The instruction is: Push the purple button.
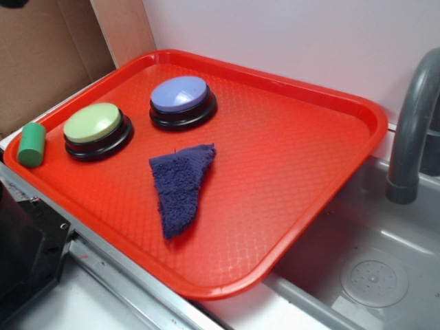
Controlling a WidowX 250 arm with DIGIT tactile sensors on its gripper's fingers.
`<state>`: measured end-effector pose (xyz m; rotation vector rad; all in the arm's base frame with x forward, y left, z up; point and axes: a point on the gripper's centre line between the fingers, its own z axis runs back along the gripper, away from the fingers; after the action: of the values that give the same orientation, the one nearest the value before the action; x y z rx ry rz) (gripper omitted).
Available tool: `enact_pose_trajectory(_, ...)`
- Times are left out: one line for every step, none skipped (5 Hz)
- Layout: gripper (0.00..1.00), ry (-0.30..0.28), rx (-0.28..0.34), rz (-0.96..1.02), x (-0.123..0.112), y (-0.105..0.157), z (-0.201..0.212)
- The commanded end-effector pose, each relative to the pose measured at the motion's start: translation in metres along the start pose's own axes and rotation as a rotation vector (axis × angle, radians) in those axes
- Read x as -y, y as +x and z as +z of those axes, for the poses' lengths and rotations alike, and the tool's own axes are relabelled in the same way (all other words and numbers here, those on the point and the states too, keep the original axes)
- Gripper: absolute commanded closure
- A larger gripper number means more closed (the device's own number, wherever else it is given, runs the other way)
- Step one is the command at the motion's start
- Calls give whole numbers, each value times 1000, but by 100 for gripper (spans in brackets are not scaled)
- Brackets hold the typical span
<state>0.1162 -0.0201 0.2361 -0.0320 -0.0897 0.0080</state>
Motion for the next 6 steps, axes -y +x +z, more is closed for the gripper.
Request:
enact_pose_trajectory(0, 0, 0, 0, 0, 0, 0)
enact_pose_trajectory(0, -2, -33, 100, -33, 46, -53)
enact_pose_trajectory(0, 18, 94, 71, -33, 99, -91)
enact_pose_trajectory(0, 17, 70, 68, -31, 128, -119)
enact_pose_trajectory(0, 25, 30, 102, -55, 146, -150)
enact_pose_trajectory(0, 45, 33, 126, -65, 155, -165)
